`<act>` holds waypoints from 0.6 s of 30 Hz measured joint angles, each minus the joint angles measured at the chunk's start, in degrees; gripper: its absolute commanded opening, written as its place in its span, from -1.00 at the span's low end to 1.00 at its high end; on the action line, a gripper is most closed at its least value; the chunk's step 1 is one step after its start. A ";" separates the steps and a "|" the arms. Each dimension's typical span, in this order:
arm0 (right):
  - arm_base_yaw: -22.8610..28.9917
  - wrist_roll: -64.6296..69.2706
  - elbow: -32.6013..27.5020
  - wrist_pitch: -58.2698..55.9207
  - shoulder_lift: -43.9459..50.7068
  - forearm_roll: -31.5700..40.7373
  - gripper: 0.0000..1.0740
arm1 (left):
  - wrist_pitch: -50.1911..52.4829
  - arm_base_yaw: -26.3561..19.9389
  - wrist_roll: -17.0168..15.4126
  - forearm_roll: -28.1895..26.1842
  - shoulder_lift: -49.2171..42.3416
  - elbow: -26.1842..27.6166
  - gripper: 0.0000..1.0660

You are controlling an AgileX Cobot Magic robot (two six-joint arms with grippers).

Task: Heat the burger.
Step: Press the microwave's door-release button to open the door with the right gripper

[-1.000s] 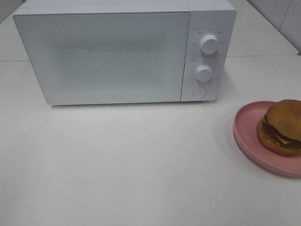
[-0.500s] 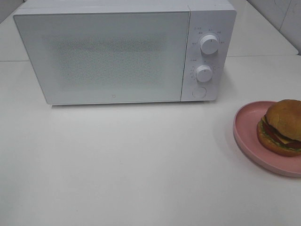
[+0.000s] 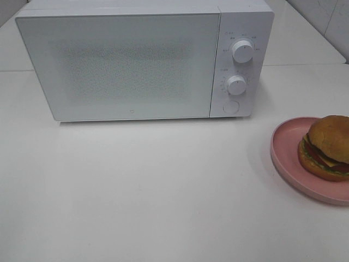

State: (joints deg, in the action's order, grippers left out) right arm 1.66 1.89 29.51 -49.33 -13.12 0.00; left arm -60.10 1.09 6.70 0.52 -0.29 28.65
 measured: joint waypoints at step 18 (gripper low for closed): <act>0.00 -1.89 0.00 22.46 -22.29 0.00 -0.20 | 0.00 0.00 0.00 0.00 0.00 0.00 -1.00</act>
State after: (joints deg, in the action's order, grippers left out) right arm 1.66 0.00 29.51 -26.87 -35.41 0.00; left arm -60.10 1.09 6.70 0.52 -0.29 28.65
